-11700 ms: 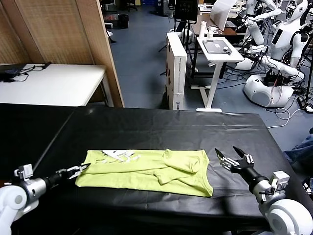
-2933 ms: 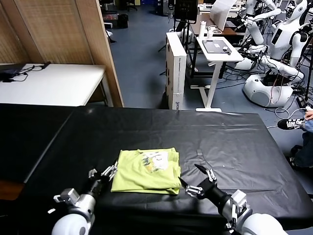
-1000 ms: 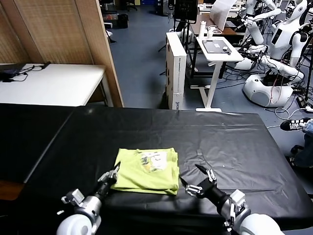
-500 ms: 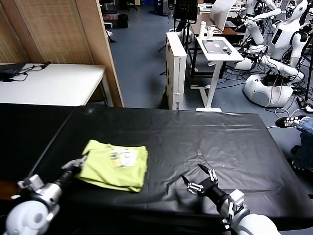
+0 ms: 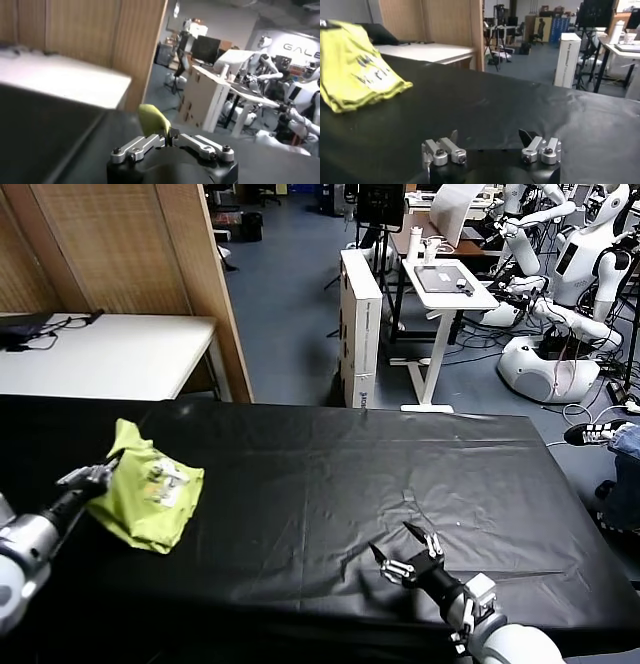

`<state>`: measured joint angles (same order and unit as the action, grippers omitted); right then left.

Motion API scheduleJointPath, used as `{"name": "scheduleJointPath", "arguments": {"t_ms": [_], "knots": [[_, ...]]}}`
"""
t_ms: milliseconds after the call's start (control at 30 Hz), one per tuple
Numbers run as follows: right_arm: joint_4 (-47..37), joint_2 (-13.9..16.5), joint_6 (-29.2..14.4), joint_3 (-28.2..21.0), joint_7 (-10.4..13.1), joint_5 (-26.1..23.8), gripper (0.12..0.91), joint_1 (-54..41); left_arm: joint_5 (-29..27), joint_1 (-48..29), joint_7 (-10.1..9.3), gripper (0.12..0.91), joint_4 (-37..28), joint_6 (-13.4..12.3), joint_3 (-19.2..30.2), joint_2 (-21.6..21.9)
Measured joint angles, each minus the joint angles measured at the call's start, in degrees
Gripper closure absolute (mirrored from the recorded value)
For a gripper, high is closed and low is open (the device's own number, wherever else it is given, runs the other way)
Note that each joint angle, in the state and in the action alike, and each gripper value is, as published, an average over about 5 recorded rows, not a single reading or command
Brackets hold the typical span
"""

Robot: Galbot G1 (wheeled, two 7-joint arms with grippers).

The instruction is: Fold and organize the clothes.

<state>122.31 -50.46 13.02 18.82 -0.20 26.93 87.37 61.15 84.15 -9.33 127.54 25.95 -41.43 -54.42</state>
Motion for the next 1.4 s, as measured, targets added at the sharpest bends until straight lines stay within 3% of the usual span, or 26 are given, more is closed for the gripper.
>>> {"name": "scheduleJointPath", "arguments": {"t_ms": [200, 400, 500, 733, 833, 1133, 1267, 1400], "knots": [[-0.01, -0.44, 0.24, -0.38, 0.26, -0.08, 0.118, 0.27, -5.3, -4.22, -1.01, 0.856, 0.28, -0.4, 15.51, -8.25], [0.22, -0.64, 0.85, -1.08, 0.44, 1.79, 0.118, -0.36, -7.73, -6.61, -0.86, 0.845, -3.46, -0.9, 22.18, -13.16], [0.33, -0.71, 1.72, -1.64, 1.01, 3.39, 0.118, -1.03, -7.93, -6.7, -0.74, 0.737, -4.05, -0.84, 23.19, -13.58], [0.49, -1.25, 5.57, -3.42, 3.22, 10.16, 0.118, -3.82, -9.49, -5.68, 0.36, 0.295, -3.7, -0.78, 23.35, -13.09], [0.6, -1.9, 7.86, -4.42, 5.33, 14.43, 0.118, -5.43, -10.1, -5.09, 0.64, 0.165, -3.67, -0.92, 22.69, -12.64], [-1.44, -5.88, 12.9, -9.95, 14.66, 27.34, 0.118, -12.52, -10.88, -3.4, 0.79, 0.123, -3.77, -1.52, 19.92, -11.67], [-3.07, -8.05, 13.4, -13.01, 17.13, 27.77, 0.118, -15.49, -11.3, -2.69, 0.83, 0.123, -3.83, -2.02, 18.99, -11.91], [-4.44, -9.54, 14.08, -15.61, 18.06, 26.06, 0.118, -17.35, -11.4, -2.29, 0.84, 0.123, -3.98, -2.14, 18.52, -12.17]]}}
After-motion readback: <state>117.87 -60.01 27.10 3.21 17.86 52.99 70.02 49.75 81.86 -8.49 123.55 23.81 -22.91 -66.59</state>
